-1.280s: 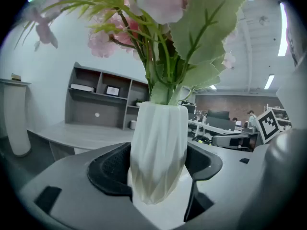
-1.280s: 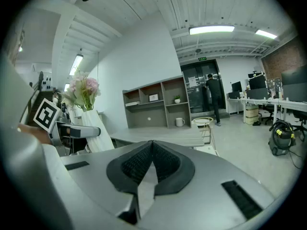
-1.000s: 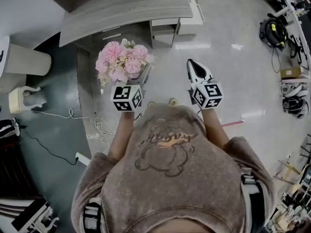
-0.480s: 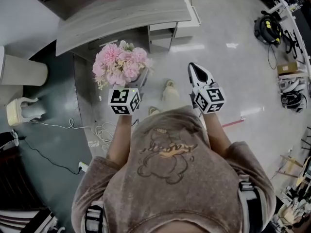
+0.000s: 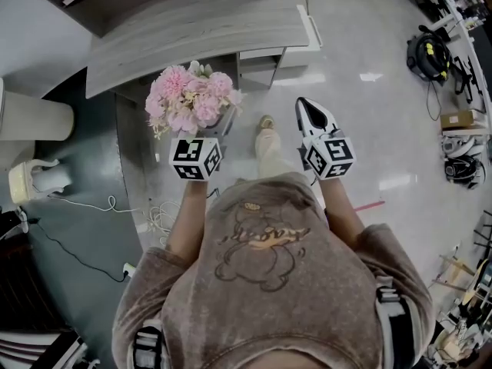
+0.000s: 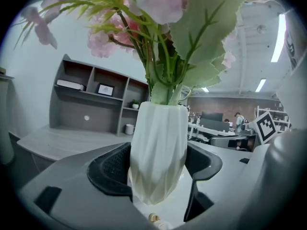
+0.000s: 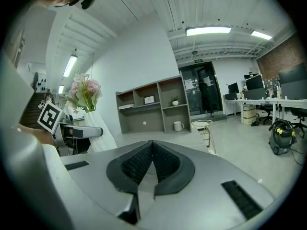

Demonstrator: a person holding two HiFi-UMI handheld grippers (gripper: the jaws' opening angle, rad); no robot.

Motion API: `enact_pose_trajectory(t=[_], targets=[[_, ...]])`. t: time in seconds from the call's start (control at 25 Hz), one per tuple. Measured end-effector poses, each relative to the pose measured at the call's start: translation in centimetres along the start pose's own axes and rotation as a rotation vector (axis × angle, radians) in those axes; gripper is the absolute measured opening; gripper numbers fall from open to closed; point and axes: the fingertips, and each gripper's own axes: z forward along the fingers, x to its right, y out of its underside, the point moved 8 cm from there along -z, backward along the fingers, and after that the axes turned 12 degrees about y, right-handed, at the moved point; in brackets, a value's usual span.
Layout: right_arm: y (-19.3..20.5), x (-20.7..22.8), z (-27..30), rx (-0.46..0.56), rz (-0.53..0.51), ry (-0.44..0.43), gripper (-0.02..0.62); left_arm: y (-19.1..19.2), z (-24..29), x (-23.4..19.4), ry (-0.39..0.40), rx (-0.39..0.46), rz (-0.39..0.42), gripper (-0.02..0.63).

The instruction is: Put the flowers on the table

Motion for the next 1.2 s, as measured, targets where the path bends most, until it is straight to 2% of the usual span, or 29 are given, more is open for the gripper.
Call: enact_pose_trajectory(t=[0.52,0.84,1.04,1.2], targets=[[-4.6,5.1,12.7,-0.006,0.023,-0.016,-0.002,-5.5,10.6,-7.7,-0.017,-0.004,0.002,0.348],[-7.1,8.1,17.7,-0.006,0.02,-0.046,-0.003,-7.9,15.7,-9.6,-0.029,0.002,0.004,0.348],[-9.4,12.6,22.7,-0.009,0.023,-0.066,-0.002,-10.3,22.1,-11.1,-0.041,0.006,0.004,0.348],[-10.1,15.0,25.2,-0.01,0.019,-0.088,-0.002,-10.9,25.0,-11.9,-0.065,0.018,0.0,0.348]])
